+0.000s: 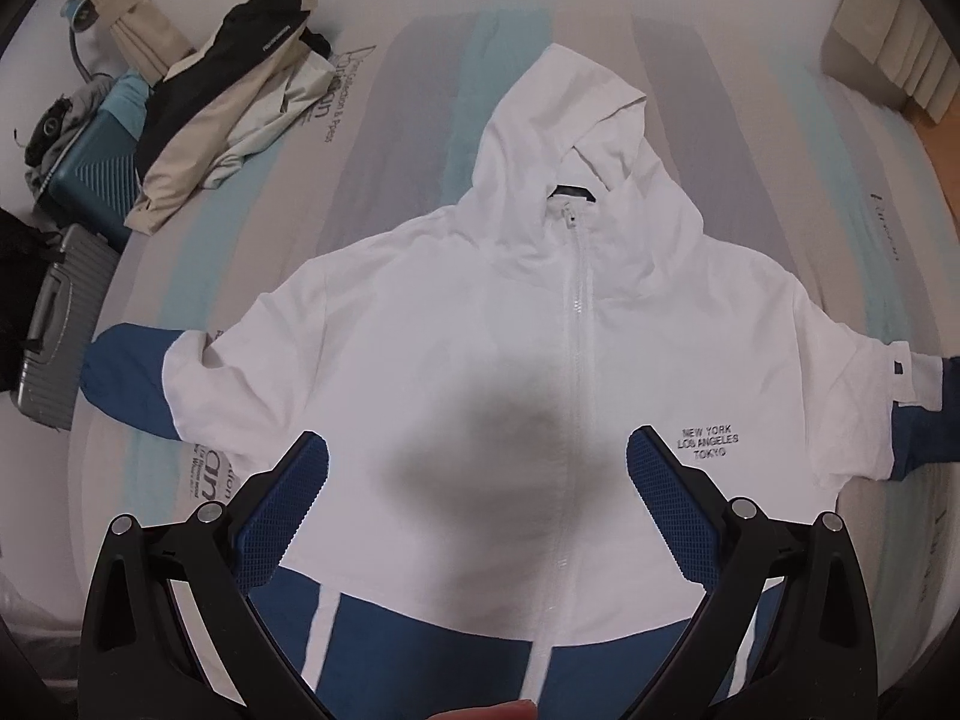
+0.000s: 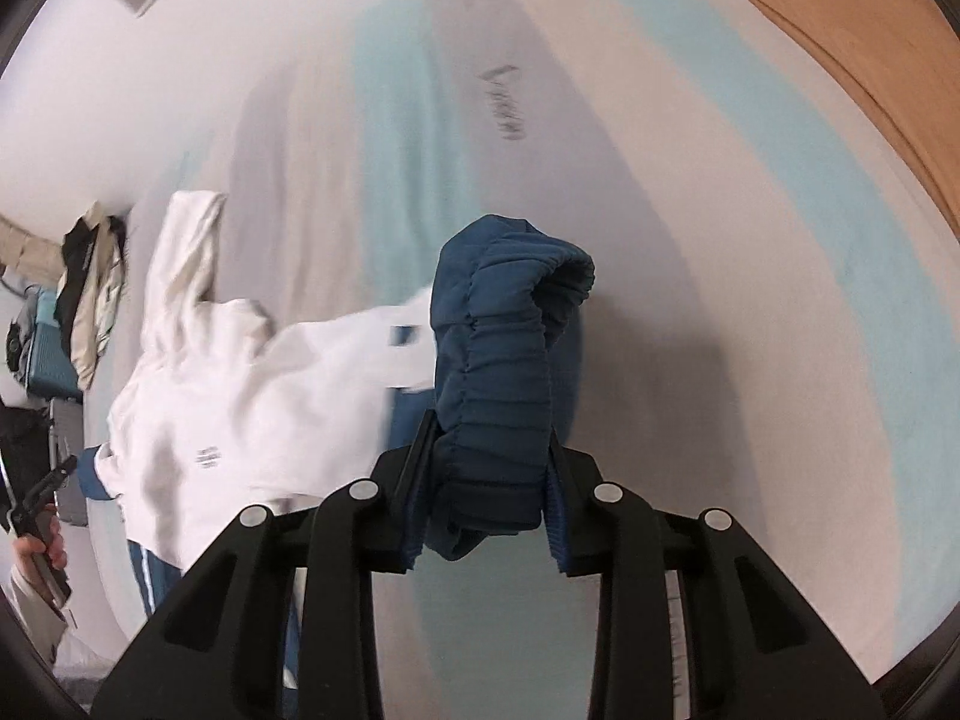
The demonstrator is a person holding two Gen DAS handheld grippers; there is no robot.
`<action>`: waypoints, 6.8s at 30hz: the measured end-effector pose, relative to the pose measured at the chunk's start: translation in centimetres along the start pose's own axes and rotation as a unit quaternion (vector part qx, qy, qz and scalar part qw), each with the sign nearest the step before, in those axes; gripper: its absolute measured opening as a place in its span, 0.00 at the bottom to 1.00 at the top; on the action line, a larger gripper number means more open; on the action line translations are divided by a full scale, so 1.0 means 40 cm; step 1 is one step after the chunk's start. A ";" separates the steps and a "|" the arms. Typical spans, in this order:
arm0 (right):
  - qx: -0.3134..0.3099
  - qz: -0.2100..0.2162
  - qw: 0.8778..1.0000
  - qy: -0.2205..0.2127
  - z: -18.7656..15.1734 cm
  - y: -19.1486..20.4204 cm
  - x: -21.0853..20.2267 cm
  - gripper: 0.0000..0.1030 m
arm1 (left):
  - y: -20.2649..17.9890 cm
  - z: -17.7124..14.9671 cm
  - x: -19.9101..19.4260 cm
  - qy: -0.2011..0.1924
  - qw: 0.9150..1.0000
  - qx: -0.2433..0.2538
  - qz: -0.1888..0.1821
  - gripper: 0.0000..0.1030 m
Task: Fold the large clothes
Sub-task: 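Lift the cuff with the right gripper and carry it across the jacket body, then lower the sleeve onto the jacket and open the right gripper, then grasp the other blue sleeve cuff with the left gripper and lift it, then carry the cuff across the jacket body and release it with the left gripper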
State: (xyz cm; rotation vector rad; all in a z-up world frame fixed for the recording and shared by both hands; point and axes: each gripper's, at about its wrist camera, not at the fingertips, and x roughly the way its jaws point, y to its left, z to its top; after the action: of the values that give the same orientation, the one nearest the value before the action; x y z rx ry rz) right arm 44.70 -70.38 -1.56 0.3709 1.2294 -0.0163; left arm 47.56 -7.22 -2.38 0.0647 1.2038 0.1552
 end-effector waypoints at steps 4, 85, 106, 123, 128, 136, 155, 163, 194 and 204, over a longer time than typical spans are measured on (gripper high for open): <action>-0.015 -0.001 1.000 -0.006 -0.008 0.166 -0.011 0.28 | 0.061 -0.008 -0.003 -0.008 1.000 -0.004 -0.015 0.94; -0.345 0.115 0.931 0.045 -0.647 1.946 0.647 0.87 | 1.560 -0.164 0.420 -0.034 0.978 -0.204 0.011 0.94; -0.251 0.077 0.965 0.023 -0.524 1.775 0.631 0.89 | 1.676 -0.110 0.621 0.013 0.986 -0.167 -0.009 0.81; -0.229 0.018 0.973 0.008 -0.513 1.715 0.608 0.89 | 1.582 -0.087 0.530 -0.005 0.991 -0.131 0.013 0.24; -0.215 0.000 0.977 -0.001 -0.493 1.695 0.605 0.91 | 1.524 -0.077 0.471 -0.024 0.993 -0.112 0.013 0.24; -0.201 -0.017 0.979 -0.018 -0.474 1.661 0.569 0.93 | 1.381 -0.043 0.349 -0.070 0.992 -0.100 -0.018 0.24; -0.161 -0.060 0.984 -0.047 -0.437 1.427 0.442 0.93 | 0.890 -0.056 0.259 -0.046 0.998 -0.035 -0.032 0.24; -0.136 -0.061 0.988 -0.048 -0.422 1.297 0.389 0.93 | 0.680 -0.059 0.221 -0.042 0.998 -0.022 -0.041 0.23; -0.113 -0.040 0.992 -0.037 -0.280 0.771 0.329 0.93 | -0.191 -0.009 0.158 -0.053 0.993 0.031 -0.098 0.23; -0.066 -0.051 0.996 -0.038 -0.273 0.596 0.311 0.93 | -0.413 -0.024 0.148 -0.055 0.987 0.102 -0.113 0.23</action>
State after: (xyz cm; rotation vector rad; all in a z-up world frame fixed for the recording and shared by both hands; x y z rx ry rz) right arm 43.97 -42.53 -9.69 0.1910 1.1657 -0.0356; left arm 50.14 -22.66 -10.38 0.1133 1.1047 -0.1677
